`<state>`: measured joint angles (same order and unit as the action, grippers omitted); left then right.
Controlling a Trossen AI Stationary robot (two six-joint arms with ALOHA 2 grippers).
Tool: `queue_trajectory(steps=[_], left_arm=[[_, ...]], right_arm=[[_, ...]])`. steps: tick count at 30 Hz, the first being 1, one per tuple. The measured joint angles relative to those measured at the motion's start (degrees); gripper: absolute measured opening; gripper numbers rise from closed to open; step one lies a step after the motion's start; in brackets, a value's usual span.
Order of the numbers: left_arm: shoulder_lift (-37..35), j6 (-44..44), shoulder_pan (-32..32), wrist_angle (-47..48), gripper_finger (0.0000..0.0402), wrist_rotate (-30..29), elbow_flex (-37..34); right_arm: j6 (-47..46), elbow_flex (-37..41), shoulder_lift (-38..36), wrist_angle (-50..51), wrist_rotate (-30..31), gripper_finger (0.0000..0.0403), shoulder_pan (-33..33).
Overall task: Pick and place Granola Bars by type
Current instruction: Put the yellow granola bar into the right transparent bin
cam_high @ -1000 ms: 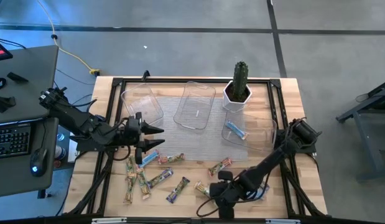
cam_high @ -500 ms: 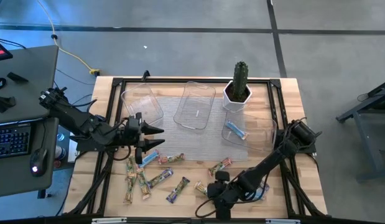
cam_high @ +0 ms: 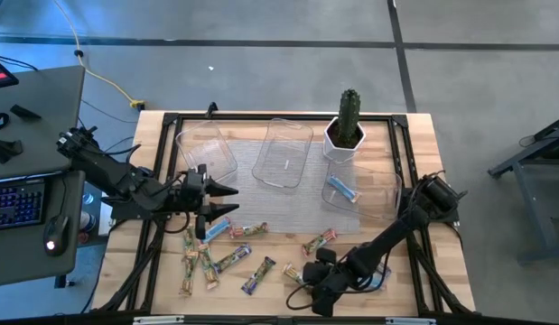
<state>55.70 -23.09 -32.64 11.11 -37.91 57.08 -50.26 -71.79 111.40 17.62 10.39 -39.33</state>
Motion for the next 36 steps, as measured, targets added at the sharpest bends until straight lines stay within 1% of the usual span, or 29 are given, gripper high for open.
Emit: queue_trajectory(steps=[3, 9, 11, 14, 17, 21, 27, 29, 32, 36], left_arm=[[0.0, 0.0, 0.0, 0.08, 0.0182, 0.02, 0.0], [0.0, 0.02, 0.0, 1.49, 0.0182, -0.07, 0.0], [0.0, 0.02, 0.0, 1.56, 0.0182, -0.09, 0.0], [0.0, 0.02, 0.0, 2.17, 0.0182, -0.12, 0.0], [0.0, 0.02, 0.0, 2.58, 0.0182, -0.14, 0.0], [0.0, 0.02, 0.0, 2.58, 0.0182, -0.14, 0.0], [0.0, 0.07, 0.0, 2.56, 0.0182, -0.14, 0.0], [0.0, 0.07, 0.0, 2.57, 0.0182, -0.16, 0.0], [0.0, 0.07, 0.0, 2.57, 0.0182, -0.14, 0.0], [0.0, 0.07, 0.0, 2.82, 0.0182, -0.16, 0.0]], right_arm=[[-0.1, -0.02, 1.23, -0.17, 0.64, 0.0213, 0.02], [-0.35, -0.39, 5.04, -1.57, -1.35, 0.0213, 0.0], [-0.2, -0.42, 5.4, -1.5, -0.49, 0.0213, -0.02], [1.45, -0.42, 5.66, -1.22, 2.49, 0.0213, -0.16], [3.57, -0.39, 5.68, -0.9, 2.22, 0.0211, -0.08], [4.44, -0.42, 5.7, 0.25, 0.4, 0.0185, 0.42], [4.32, -0.39, 5.62, 1.66, -1.37, 0.0122, 0.88], [4.26, -0.36, 5.09, 1.68, -1.78, 0.0106, 1.08], [4.24, -0.16, 3.51, 2.87, -2.59, 0.0092, 1.52], [4.19, 0.03, 0.59, 4.56, -2.95, 0.0087, 2.38]])
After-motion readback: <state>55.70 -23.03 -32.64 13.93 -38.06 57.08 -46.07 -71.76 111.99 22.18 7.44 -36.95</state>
